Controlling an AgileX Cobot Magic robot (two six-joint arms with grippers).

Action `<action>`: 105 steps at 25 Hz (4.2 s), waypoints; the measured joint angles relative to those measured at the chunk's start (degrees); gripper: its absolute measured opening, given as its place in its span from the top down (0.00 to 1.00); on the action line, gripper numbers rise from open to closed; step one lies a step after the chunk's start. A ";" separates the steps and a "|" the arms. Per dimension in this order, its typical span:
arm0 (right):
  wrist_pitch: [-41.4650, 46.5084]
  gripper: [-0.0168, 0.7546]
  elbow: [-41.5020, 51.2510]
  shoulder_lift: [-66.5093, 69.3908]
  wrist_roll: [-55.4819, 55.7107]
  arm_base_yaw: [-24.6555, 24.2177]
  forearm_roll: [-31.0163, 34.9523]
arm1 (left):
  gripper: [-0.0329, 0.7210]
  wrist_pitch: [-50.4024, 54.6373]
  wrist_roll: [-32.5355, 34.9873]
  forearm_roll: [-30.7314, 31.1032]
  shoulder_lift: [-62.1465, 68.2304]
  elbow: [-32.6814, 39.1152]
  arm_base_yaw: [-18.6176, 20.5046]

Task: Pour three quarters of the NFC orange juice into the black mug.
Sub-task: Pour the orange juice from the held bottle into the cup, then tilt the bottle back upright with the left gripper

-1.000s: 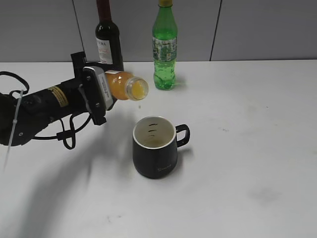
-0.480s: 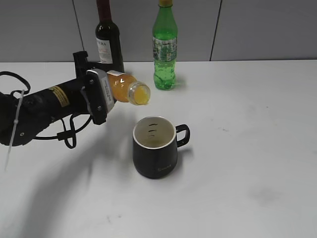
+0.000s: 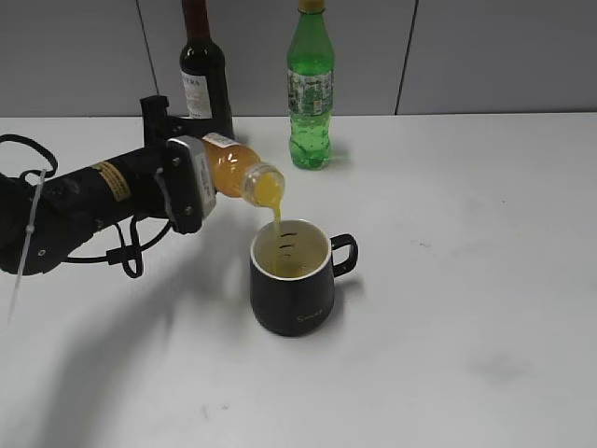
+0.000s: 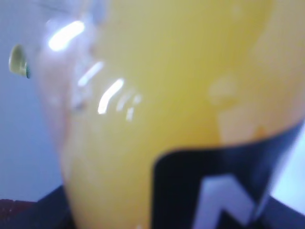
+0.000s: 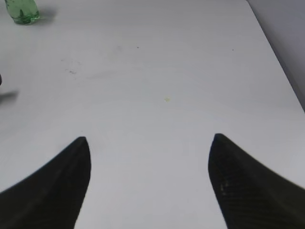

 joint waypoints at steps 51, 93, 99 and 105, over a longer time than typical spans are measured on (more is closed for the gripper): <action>0.00 0.22 0.00 0.00 0.00 0.00 0.05 | 0.33 -2.27 11.94 0.00 0.00 -0.11 0.00; 0.01 0.22 0.00 0.00 0.00 0.00 0.02 | 0.33 -3.84 17.17 -0.22 0.00 -1.15 0.00; 0.01 0.22 0.00 0.00 0.00 0.00 0.02 | 0.33 -3.89 19.55 -0.23 0.00 -1.15 0.00; 0.01 0.22 0.00 0.00 0.00 0.00 0.02 | 0.33 -4.05 19.94 -0.23 0.00 -1.15 0.00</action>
